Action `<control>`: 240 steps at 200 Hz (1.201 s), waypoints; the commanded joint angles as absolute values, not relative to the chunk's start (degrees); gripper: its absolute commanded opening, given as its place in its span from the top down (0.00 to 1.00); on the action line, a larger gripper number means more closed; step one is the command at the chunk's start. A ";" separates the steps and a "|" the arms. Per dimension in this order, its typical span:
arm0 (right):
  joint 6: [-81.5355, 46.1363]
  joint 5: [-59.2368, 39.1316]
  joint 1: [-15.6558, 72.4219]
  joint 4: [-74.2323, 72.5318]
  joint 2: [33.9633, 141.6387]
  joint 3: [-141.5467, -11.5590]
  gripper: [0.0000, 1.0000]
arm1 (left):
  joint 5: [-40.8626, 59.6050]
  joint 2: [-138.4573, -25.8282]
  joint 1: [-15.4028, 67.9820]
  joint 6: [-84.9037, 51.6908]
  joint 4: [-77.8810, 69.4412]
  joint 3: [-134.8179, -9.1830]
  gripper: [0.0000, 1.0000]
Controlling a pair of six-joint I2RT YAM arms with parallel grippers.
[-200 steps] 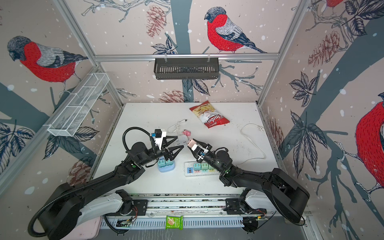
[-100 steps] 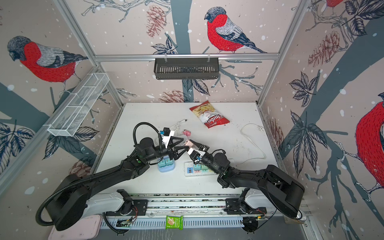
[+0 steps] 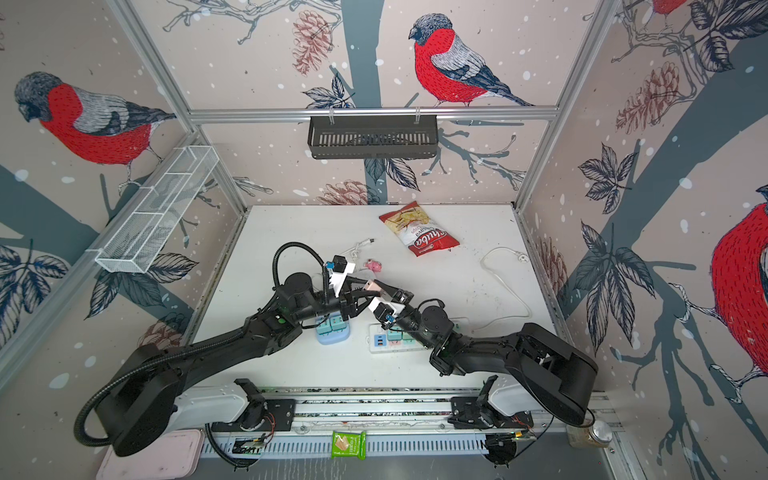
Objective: Insert the plug
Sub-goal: 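Close the left gripper on the pink adapter held by the right gripper, then carry the pink adapter with the left gripper to the socket cube while the right withdraws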
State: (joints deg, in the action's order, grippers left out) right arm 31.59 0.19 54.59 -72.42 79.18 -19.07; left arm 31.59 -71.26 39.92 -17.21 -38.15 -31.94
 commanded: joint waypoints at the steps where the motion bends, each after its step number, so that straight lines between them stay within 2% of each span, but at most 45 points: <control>1: 31.81 2.12 55.02 -75.98 80.02 -20.04 0.98 | 33.51 -71.73 40.07 -16.40 -38.42 -32.75 0.62; 43: 31.65 2.61 55.27 -75.63 80.37 -20.57 0.98 | 34.19 -72.54 40.17 -16.10 -37.78 -33.38 0.86; 50: 31.64 3.00 55.37 -75.79 80.43 -20.57 0.95 | 34.14 -72.53 40.22 -16.04 -37.83 -33.35 0.91; 57: 31.44 3.58 55.39 -76.24 80.41 -20.40 0.85 | 34.18 -72.44 40.17 -16.05 -37.82 -33.31 0.96; 63: 31.30 4.12 55.59 -76.84 80.42 -20.18 0.71 | 34.15 -72.49 40.17 -16.01 -37.92 -33.23 1.00; 74: 31.26 5.42 55.88 -78.50 80.47 -19.42 0.48 | 33.67 -72.25 40.16 -15.95 -38.06 -33.18 1.00; 93: 31.94 7.37 56.74 -80.78 80.12 -17.92 0.26 | 32.03 -71.82 40.15 -15.67 -37.61 -32.86 1.00; 96: 32.03 7.72 56.95 -80.99 80.08 -17.69 0.19 | 31.79 -71.69 40.16 -15.65 -37.57 -32.83 1.00; 100: 32.15 8.23 57.27 -81.19 80.00 -17.38 0.03 | 31.44 -71.61 40.17 -15.56 -37.51 -32.68 1.00; 103: 32.29 8.65 57.50 -81.35 79.86 -17.10 0.00 | 31.10 -71.50 40.21 -15.45 -37.46 -32.61 1.00; 188: 28.48 18.91 58.05 -80.31 72.47 -9.78 0.00 | 12.04 -63.84 39.91 -9.66 -35.75 -27.43 1.00; 212: 24.27 19.14 53.97 -77.95 68.15 -7.47 0.00 | 6.03 -60.71 39.90 -4.80 -34.28 -26.16 1.00; 240: 14.64 15.03 44.24 -74.00 61.67 -4.86 0.00 | 2.55 -59.06 39.86 2.95 -35.50 -24.70 1.00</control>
